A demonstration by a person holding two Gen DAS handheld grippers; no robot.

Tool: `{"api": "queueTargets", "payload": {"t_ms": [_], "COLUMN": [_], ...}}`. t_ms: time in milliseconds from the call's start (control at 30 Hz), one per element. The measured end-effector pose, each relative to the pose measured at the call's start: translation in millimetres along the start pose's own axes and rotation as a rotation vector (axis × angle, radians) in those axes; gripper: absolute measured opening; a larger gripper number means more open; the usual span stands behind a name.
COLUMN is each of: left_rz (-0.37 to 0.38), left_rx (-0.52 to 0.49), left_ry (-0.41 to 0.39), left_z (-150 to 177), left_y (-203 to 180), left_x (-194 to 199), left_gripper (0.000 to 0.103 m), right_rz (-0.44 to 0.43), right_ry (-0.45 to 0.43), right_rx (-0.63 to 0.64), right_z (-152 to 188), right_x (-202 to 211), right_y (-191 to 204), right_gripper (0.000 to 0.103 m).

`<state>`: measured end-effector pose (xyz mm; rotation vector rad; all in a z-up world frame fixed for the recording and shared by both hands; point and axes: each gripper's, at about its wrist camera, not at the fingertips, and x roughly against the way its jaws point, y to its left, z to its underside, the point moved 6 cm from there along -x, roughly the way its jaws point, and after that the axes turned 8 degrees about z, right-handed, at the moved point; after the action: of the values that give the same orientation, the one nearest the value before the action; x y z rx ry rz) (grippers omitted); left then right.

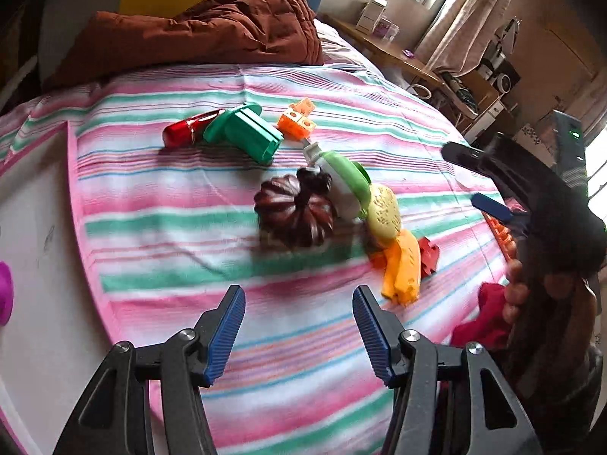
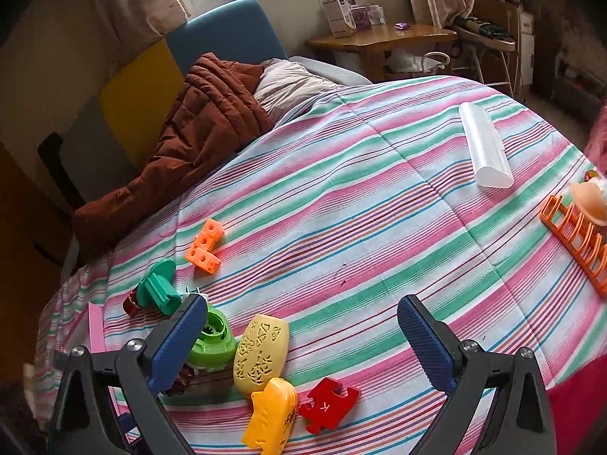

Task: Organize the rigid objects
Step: 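Reach left gripper to brown fluted mold while right moves toward red K puzzle piece, then grasp brown fluted mold with left gripper while right grasps red K puzzle piece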

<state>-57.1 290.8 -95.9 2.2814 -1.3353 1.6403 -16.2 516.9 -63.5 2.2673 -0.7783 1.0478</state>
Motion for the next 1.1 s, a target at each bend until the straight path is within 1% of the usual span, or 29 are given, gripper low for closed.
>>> {"api": "queueTargets", "payload": {"t_ms": [67, 167, 333, 433, 533, 600, 633, 700, 733, 767, 900, 967, 1100], "left_rz": [-0.015, -0.015, -0.056, -0.109, -0.136, -0.142, -0.146, -0.152, -0.147, -0.140, -0.120, -0.114, -0.062], "left_rx": [-0.004, -0.003, -0.025, -0.041, -0.050, -0.058, -0.064, -0.092, -0.108, -0.123, -0.138, -0.153, -0.125], "left_ry": [-0.003, 0.003, -0.018, -0.045, -0.074, -0.078, -0.071, -0.085, -0.093, -0.102, -0.105, -0.107, -0.105], "left_z": [-7.0, -15.4, -34.1, -44.4, -56.7, -61.8, -63.3, -64.0, -63.7, -63.2, -53.7, -45.5, -27.3], "left_y": [-0.4, -2.1, -7.8, -9.5, -7.9, -5.7, -3.7, -1.1, -1.7, -2.5, -4.4, -6.7, -10.2], "left_x": [-5.5, -12.3, -24.7, -29.5, -33.2, -38.8, -43.0, -45.0, -43.5, -40.9, -32.8, -29.1, -14.7], "left_gripper": [0.060, 0.060, 0.060, 0.060, 0.058, 0.050, 0.041, 0.037, 0.031, 0.023, 0.023, 0.023, 0.023], "right_rz": [-0.007, -0.016, -0.027, -0.024, -0.028, -0.038, -0.043, -0.048, -0.048, -0.048, -0.036, -0.016, 0.006], "right_ry": [0.004, 0.011, 0.021, 0.018, 0.037, 0.058, 0.064, 0.077, 0.082, 0.086, 0.106, 0.111, 0.129], "right_rx": [-0.013, -0.032, -0.046, -0.069, -0.108, -0.123, -0.123, -0.113, -0.104, -0.097, -0.073, -0.066, -0.078], "right_z": [-1.2, -2.2, -2.5, -4.5, -5.2, -4.3, -4.1, -2.8, -1.7, -0.9, 2.4, 3.7, 5.6], "right_x": [-0.4, -1.6, -3.1, -2.6, -6.2, -10.0, -10.8, -12.7, -13.5, -14.4, -19.0, -20.6, -25.1], "right_y": [-1.8, -4.2, -5.1, -10.0, -16.9, -19.1, -18.9, -16.3, -14.9, -13.8, -10.9, -12.2, -18.0], "right_gripper": [0.101, 0.101, 0.101, 0.101, 0.101, 0.101, 0.101, 0.101, 0.101, 0.101, 0.101, 0.101, 0.101]}}
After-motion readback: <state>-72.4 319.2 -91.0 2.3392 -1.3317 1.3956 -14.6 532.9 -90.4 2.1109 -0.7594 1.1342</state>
